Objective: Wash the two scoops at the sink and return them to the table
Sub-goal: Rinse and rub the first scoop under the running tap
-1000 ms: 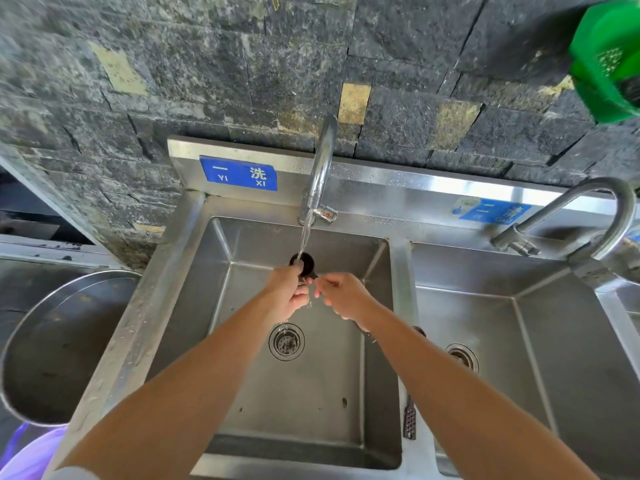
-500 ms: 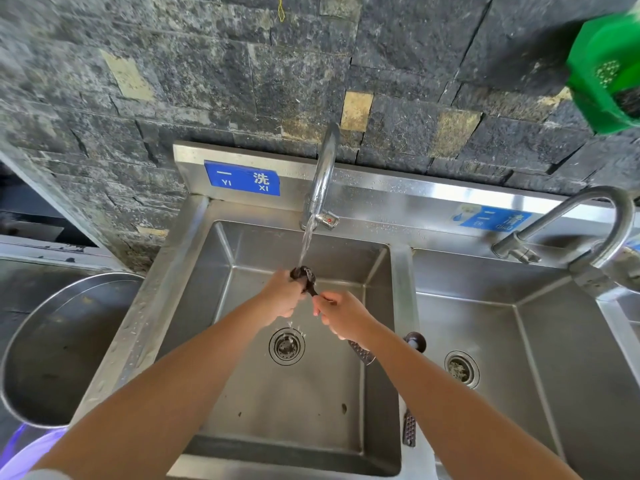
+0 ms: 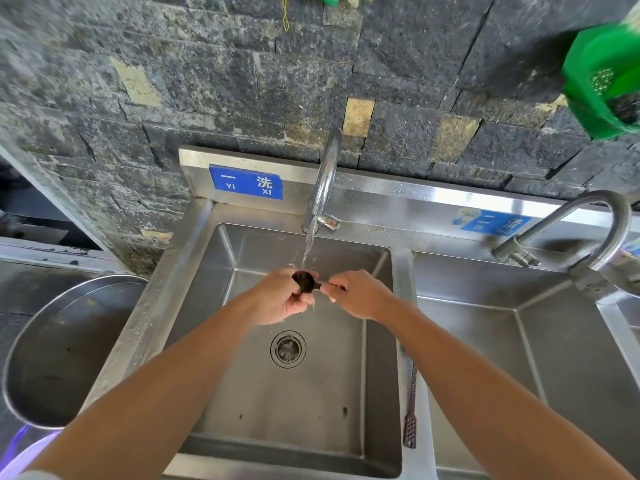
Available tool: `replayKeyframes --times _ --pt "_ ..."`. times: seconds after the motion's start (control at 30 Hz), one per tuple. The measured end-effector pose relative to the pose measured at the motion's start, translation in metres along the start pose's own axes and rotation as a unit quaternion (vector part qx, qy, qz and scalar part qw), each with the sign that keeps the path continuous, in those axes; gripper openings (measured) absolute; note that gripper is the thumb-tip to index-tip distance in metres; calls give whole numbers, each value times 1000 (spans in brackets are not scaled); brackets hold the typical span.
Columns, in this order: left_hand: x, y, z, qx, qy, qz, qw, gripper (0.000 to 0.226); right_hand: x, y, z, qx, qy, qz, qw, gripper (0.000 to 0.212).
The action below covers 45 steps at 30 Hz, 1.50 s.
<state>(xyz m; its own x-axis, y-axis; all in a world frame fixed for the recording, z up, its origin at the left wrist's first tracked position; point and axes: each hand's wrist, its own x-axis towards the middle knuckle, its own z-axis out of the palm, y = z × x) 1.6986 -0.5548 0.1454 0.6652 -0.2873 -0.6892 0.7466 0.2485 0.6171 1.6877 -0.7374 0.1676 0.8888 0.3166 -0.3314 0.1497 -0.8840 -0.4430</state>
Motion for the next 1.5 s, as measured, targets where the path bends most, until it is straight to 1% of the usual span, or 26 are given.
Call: replayKeyframes --times 0.07,0.17,0.27,0.4,0.5,0.53,0.57,0.63,0.7,0.8,0.87,0.97,1.0,1.03,1.07,1.1,1.13,1.17,1.2,1.23,1.3,1.37,1.4,1.43,1.47,1.5 --pt "4 -5 6 -47 39 8 998 29 -1 -5 4 4 24 26 999 44" --pt "8 -12 18 -120 85 50 988 26 -1 -13 11 49 54 62 995 49" --pt "4 -11 25 -182 71 63 979 22 -3 -14 15 83 62 82 991 49" --pt "1 -4 13 -164 -1 17 986 33 -8 -10 21 154 58 101 981 48" --pt "-3 -2 16 -164 -7 13 986 19 -8 -16 24 154 63 102 981 47" --pt "-3 -2 18 -152 2 13 988 21 -9 -18 24 147 63 103 982 48" --pt "-3 -3 18 -136 6 11 991 24 -10 -19 24 138 62 103 983 48" --pt "-5 -3 14 -122 -20 5 992 32 -12 -19 24 122 60 100 986 48" --pt "-7 -3 9 -153 -41 -1 987 32 -14 -20 23 106 58 96 988 47" --pt "-7 -5 12 -173 -9 -4 985 24 -13 -23 22 67 60 91 992 48" --pt "-4 -6 12 -166 3 -1 986 27 -12 -24 21 47 58 93 993 48" --pt "-1 -5 7 -166 -28 -10 986 30 -15 -20 18 28 50 94 994 44" --pt "-1 -5 5 -139 -33 -15 990 27 -16 -18 17 11 51 89 995 43" --pt "-1 -4 5 -77 -24 -14 997 24 -16 -16 15 -17 54 80 995 43" --pt "-1 -4 4 29 -2 -3 1000 23 -16 -14 13 -52 56 69 995 43" --pt "2 -5 3 156 17 14 988 24 -16 -12 11 -89 56 57 993 44" --pt "3 -6 2 251 27 27 967 25 -16 -11 9 -122 50 47 990 46" --pt "4 -6 1 297 31 30 954 26 -15 -10 7 -159 45 40 986 48" --pt "4 -4 0 295 19 16 955 27 -15 -10 5 -200 47 34 978 48" --pt "2 -1 1 249 1 -8 968 27 -14 -9 3 -242 63 35 967 46" --pt "-2 2 8 107 0 -36 994 28 -12 -7 4 -274 157 51 947 36" --pt "-2 1 15 14 24 -29 999 30 -13 -12 13 -199 302 61 930 31" --pt "-1 -1 18 -15 31 -22 999 33 -13 -16 22 -130 351 67 925 31" --pt "-1 -3 20 -46 29 -17 998 34 -11 -22 29 -30 350 78 933 30" --pt "-1 -4 22 -69 25 -8 997 33 -8 -31 35 89 298 107 944 30" --pt "-1 -5 23 -80 20 7 997 31 -3 -39 39 204 219 148 943 30"
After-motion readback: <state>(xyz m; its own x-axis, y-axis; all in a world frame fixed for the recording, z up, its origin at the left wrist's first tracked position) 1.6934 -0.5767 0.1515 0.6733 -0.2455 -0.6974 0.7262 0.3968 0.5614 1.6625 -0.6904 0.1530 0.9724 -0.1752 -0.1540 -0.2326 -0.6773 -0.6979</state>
